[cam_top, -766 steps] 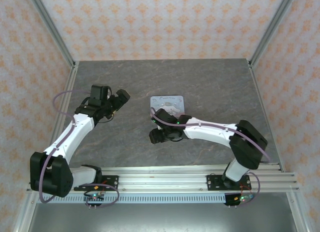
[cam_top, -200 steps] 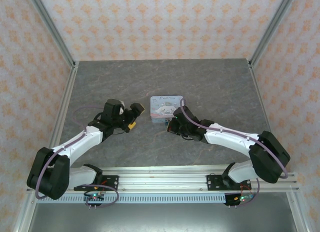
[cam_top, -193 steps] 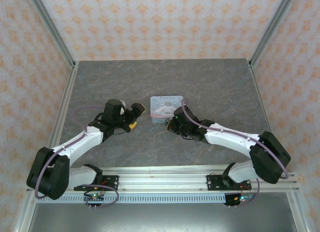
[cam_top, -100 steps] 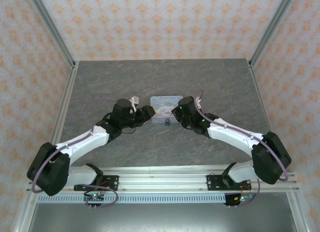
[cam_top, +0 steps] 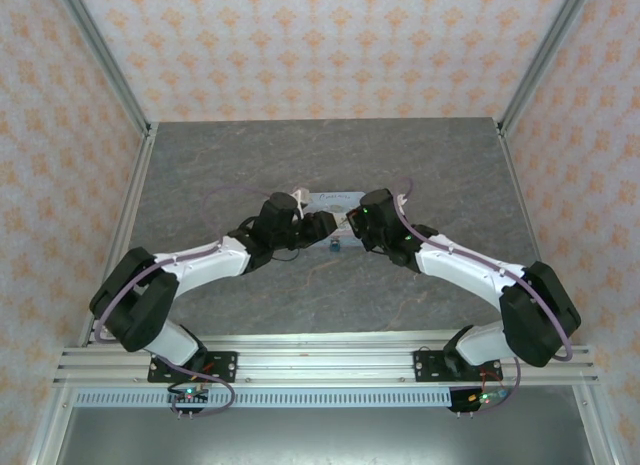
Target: Unlock the padlock with the key
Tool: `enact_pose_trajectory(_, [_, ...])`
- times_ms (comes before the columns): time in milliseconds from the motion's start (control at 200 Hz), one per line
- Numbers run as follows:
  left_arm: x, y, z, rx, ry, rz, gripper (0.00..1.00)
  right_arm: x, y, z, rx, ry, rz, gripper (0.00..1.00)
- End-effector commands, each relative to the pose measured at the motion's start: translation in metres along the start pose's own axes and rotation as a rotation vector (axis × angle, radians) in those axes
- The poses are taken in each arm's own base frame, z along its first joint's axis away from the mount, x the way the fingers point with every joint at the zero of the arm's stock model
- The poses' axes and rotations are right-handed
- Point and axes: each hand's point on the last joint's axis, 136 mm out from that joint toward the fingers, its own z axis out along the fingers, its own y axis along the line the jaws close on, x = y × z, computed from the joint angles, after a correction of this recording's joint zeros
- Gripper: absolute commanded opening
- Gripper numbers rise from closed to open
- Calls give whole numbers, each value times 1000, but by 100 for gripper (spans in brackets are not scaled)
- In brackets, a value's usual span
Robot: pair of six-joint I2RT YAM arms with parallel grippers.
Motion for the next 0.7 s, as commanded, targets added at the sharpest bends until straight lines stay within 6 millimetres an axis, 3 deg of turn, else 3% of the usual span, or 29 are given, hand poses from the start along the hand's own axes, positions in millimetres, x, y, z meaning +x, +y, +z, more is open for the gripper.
enact_pose_trajectory(0, [-14, -23, 6, 51, -53, 53, 40, -1, 4, 3, -16, 2, 29, 0])
enact_pose_trajectory(696, [-16, -24, 22, 45, -46, 60, 23, -1, -5, 5, -18, 8, 51, 0])
